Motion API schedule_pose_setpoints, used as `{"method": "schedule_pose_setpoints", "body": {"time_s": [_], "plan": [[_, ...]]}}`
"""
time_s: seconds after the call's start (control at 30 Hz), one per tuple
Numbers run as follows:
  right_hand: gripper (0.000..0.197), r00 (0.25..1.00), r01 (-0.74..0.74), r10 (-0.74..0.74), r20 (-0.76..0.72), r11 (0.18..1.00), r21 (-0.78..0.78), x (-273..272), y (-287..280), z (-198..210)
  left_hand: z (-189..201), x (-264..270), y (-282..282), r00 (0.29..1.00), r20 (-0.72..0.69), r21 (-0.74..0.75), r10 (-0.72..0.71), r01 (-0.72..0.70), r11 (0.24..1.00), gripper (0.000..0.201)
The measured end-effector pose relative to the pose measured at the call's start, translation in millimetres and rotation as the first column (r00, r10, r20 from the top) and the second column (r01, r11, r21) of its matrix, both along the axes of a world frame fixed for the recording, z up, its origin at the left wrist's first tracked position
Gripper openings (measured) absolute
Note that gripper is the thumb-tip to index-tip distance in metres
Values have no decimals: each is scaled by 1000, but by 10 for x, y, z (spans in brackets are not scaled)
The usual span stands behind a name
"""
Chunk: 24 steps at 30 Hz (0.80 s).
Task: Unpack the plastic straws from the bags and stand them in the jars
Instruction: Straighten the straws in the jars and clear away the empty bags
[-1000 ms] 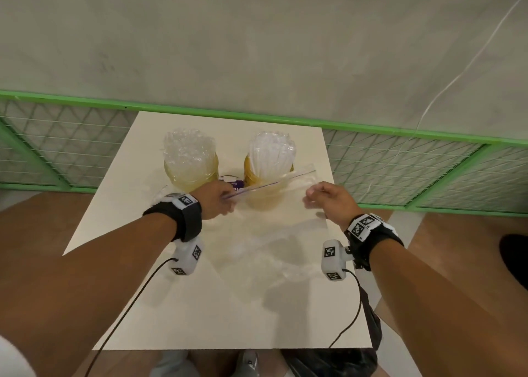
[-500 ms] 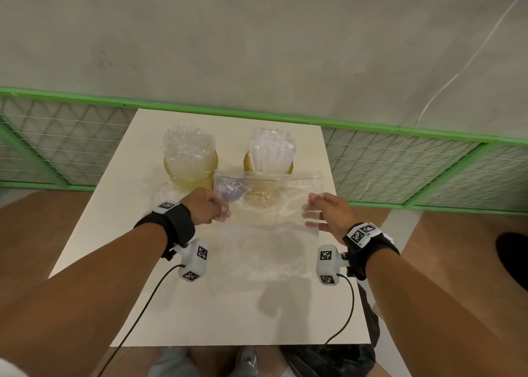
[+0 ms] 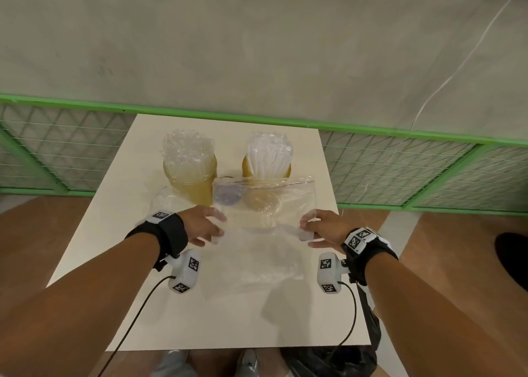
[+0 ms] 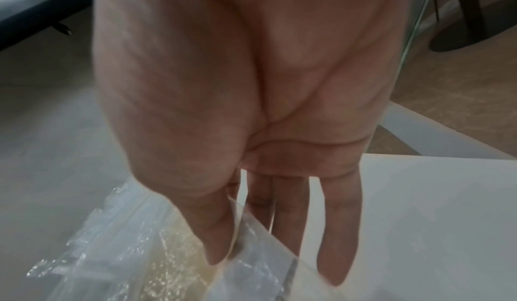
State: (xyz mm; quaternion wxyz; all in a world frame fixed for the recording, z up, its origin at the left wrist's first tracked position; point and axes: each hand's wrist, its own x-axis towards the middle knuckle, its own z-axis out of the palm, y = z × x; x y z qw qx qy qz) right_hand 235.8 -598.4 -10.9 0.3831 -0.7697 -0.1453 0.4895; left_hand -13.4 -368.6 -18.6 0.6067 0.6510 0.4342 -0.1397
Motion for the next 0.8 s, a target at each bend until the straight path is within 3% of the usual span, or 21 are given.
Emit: {"method": "schedule_pose_setpoints", "body": {"time_s": [0.13,0.27,0.47,0.57,0.67,0.8], "plan": [[18,999,-35,35,-7,999,-19,4,-44,-71,-38,-56,43,997,61,141,47,-55,988,31],[6,993,-113,118,17,978,-173,25,-86,-150,-53,-74,83,993,70,210,99,-112,971,35],[45,982,124,-98,160,980,-158,74,-37,-260,-189,-53,10,998,53,209,44,-54,976,28],[18,973,177,-171,154,984,-29,82,-27,-232,-135,-14,-46,998,30,199,-55,48,979,21],[18,990,62,-67,122,997,49,62,-28,-184,-109,24,-13,989,17,305,-144,132,943,35],[35,971,-109,108,211,994,-11,83,-54,-167,-46,44,70,991,9,441,-135,118,890,47]]}}
